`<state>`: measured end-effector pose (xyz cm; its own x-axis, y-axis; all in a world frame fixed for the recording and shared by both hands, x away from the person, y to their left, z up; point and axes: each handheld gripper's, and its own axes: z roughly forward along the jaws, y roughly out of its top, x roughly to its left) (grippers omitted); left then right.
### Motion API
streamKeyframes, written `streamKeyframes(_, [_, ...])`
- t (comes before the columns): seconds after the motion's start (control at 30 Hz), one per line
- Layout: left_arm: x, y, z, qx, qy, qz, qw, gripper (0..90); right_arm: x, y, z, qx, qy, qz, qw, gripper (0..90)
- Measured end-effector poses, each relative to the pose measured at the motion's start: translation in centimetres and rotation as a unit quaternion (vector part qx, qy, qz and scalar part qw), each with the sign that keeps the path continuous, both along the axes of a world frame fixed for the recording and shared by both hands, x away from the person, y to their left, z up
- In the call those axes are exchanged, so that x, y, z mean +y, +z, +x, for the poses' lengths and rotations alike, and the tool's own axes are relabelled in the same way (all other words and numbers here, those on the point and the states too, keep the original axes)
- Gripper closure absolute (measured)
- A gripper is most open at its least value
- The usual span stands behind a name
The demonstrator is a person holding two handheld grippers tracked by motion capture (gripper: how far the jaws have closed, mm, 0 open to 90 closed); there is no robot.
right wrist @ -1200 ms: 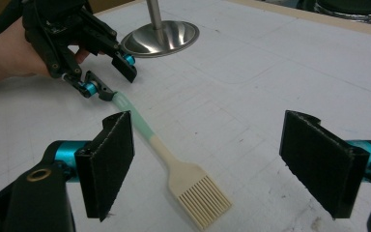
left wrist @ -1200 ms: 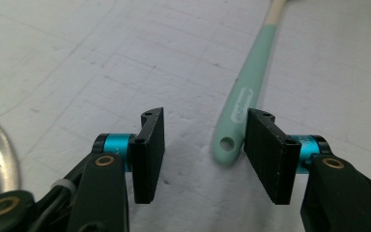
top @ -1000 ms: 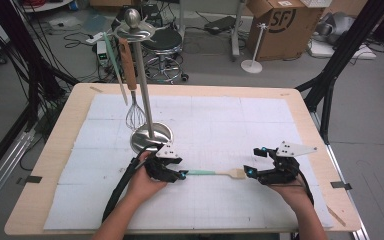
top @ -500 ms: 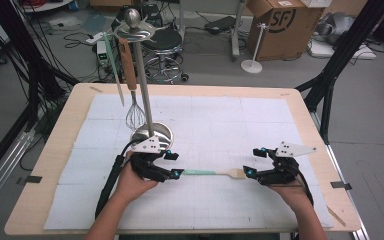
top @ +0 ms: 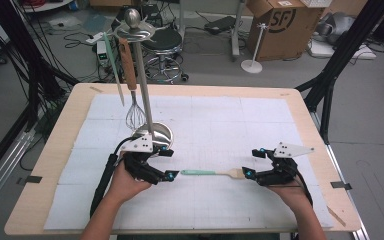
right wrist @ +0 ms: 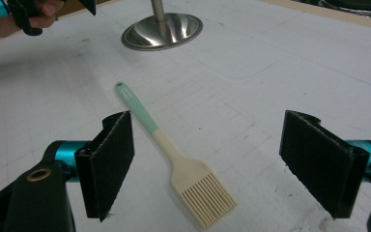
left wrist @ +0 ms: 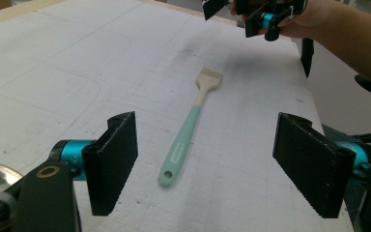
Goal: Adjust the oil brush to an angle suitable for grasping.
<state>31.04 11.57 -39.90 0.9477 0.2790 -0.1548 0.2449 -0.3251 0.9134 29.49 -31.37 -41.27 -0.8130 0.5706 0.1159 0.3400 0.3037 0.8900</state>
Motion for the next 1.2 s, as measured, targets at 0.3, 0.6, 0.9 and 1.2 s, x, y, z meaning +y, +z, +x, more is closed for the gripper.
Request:
streamKeyframes(0.3, [0.7, 0.3, 0.1, -0.008, 0.017, 0.004, 0.9998, 16.5, 1.5, -0.4, 0.3, 0.003, 0.014, -0.020, 0.9997, 19.8])
streamKeyframes(0.6, [0.8, 0.2, 0.1, -0.010, 0.022, 0.008, 0.9997, 15.4, 6.1, -1.1, 1.7, 0.015, 0.055, -0.085, 0.9948, 24.9])
streamKeyframes(0.9, [0.5, 0.1, 0.0, -0.011, 0.017, 0.010, 0.9997, 15.4, 9.7, -2.9, 1.9, 0.029, 0.087, -0.184, 0.9786, 58.0])
streamKeyframes(1.2, [0.4, 0.1, 0.0, -0.011, 0.013, 0.014, 0.9998, 15.5, 9.3, -2.6, 1.4, 0.047, 0.092, -0.189, 0.9766, 79.3])
